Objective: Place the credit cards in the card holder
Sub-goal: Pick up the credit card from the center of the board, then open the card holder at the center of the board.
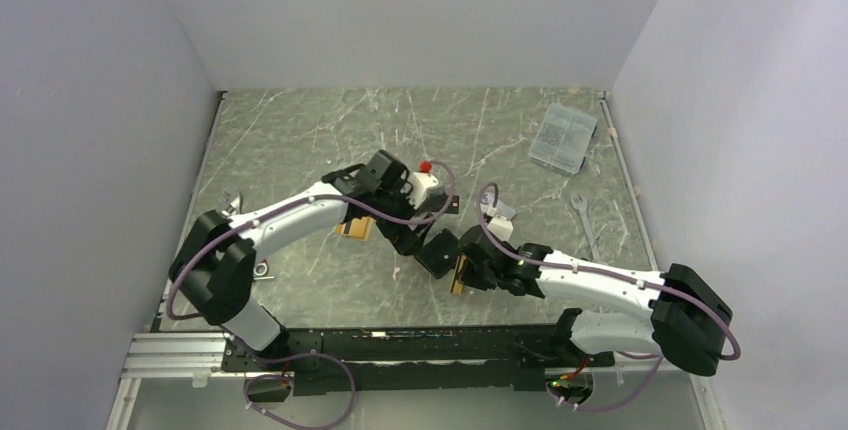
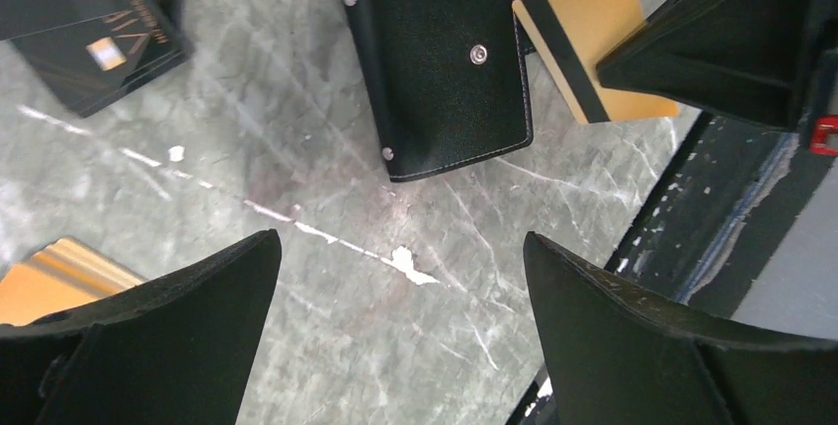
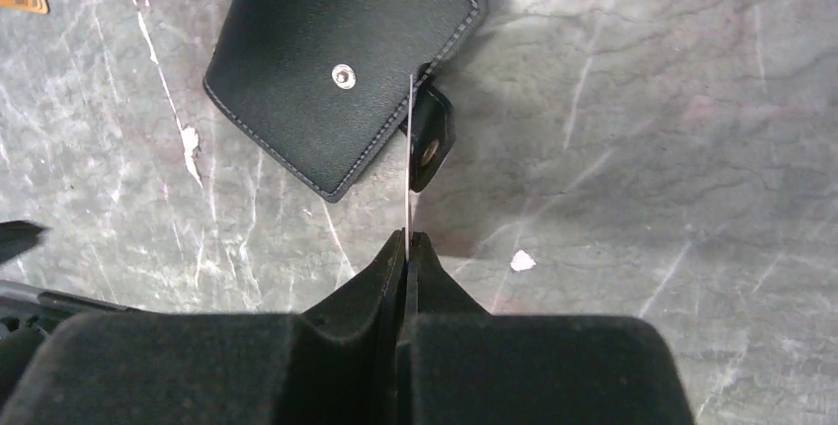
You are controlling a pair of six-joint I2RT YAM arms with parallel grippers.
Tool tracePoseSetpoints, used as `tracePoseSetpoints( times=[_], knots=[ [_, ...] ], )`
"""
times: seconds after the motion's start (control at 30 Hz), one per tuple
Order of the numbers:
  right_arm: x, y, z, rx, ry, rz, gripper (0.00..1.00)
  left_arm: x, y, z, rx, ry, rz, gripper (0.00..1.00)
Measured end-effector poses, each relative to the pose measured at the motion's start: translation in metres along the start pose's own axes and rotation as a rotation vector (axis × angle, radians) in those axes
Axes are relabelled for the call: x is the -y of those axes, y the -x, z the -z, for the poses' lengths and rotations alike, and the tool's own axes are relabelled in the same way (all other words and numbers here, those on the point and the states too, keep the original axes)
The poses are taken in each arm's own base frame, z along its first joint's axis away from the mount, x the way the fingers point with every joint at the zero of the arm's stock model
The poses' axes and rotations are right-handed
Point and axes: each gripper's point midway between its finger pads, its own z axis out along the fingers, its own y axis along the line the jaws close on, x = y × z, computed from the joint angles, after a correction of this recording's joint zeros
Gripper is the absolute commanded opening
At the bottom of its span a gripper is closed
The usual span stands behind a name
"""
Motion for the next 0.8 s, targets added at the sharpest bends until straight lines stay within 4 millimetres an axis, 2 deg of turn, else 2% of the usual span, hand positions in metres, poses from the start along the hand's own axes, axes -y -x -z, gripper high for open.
tracePoseSetpoints(
  times=[0.23, 0.4, 0.53, 0.8],
  knots=[
    [0.016, -0.005, 0.0, 0.024, 0.015, -0.083, 0.0, 0.022, -0.016, -0.04, -0.098, 0.019, -0.116, 0.99],
    [0.017, -0.007, -0.003, 0.035, 0.046, -0.129, 0.0, 0.036, -0.011, -0.058, -0.118, 0.048, -0.188, 0.99],
    [0.019, -0.006, -0.006, 0.05, 0.078, -0.181, 0.0, 0.035, -0.003, -0.068, -0.107, 0.104, -0.216, 0.99],
    [0.028, -0.007, -0.009, 0.064, 0.173, -0.3, 0.0, 0.029, 0.001, -0.084, -0.088, 0.17, -0.2, 0.99]
  ],
)
